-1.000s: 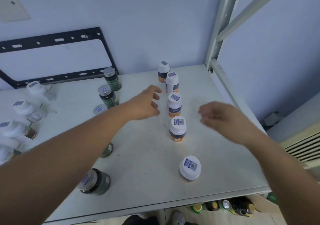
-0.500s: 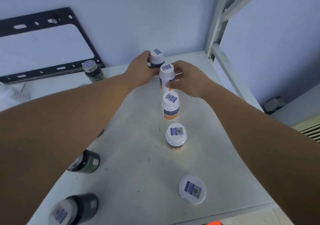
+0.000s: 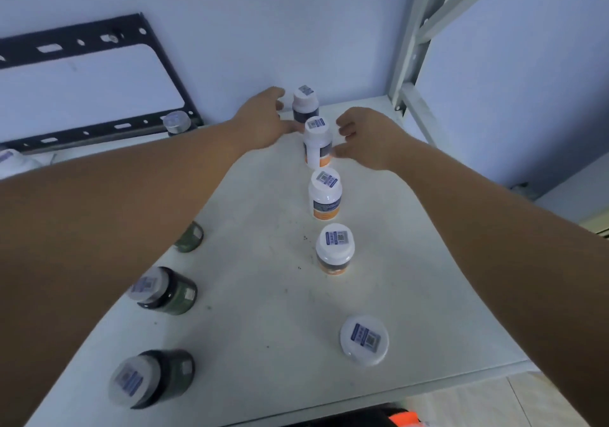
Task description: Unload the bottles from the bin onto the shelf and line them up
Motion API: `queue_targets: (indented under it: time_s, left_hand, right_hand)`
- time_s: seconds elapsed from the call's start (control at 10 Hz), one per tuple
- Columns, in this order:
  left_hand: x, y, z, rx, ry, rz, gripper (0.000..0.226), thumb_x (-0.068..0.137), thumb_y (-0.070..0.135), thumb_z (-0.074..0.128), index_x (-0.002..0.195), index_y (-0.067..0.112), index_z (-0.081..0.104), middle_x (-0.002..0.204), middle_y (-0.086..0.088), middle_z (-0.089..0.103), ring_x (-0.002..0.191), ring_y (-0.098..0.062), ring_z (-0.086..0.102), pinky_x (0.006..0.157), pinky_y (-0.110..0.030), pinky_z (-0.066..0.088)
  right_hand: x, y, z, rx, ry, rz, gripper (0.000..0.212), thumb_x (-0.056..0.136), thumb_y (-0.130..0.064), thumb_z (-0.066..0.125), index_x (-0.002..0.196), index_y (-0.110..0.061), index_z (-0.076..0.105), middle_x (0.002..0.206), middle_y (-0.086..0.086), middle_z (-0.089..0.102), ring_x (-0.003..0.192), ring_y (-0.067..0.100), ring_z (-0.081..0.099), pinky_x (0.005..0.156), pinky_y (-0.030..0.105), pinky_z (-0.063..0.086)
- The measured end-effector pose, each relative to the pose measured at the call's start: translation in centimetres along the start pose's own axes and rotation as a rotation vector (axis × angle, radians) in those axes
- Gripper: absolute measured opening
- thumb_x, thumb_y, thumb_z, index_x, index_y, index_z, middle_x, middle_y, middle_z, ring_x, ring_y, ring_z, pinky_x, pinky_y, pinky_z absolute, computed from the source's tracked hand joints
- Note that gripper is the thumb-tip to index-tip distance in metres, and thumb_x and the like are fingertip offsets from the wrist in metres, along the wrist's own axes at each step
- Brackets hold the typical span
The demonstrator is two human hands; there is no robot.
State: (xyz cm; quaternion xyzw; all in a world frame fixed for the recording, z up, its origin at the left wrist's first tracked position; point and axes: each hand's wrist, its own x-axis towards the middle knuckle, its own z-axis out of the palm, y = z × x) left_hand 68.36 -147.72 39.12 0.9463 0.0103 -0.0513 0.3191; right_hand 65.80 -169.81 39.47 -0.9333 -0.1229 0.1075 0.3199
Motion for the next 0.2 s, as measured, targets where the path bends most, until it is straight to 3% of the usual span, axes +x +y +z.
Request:
queue_targets:
  time_s: [0.1,0.2]
  left_hand:
    - [-2.4,0.4,-2.4,0.141,-0.003,0.096,0.071,0.090,0.032,0.073,0.151,0.013,0.042,0.145,-0.005,0.055,0.123,-0.021,0.058,0.096,-0.024,0.039]
    - [-5.8,0.7,-4.5,0.246,-0.059,0.167,0.067,0.093,0.034,0.070,0.150,0.014,0.043,0.149,-0.004,0.052,0.127,-0.020,0.055,0.104,-0.027,0.040]
  right_hand:
    - [-1.0,-0.9,-2.1,-0.066,0.088,-0.026,0.048,0.088,-0.027,0.069,0.131,-0.009,0.055,0.130,0.007,0.061,0.117,0.024,0.059,0.095,0.031,0.047]
    - [-3.3,-2.8,-3.5,-0.157,0.082,-0.010,0.049,0.092,-0.032,0.065,0.134,-0.010,0.052,0.135,0.006,0.058,0.121,0.023,0.056,0.101,0.033,0.044]
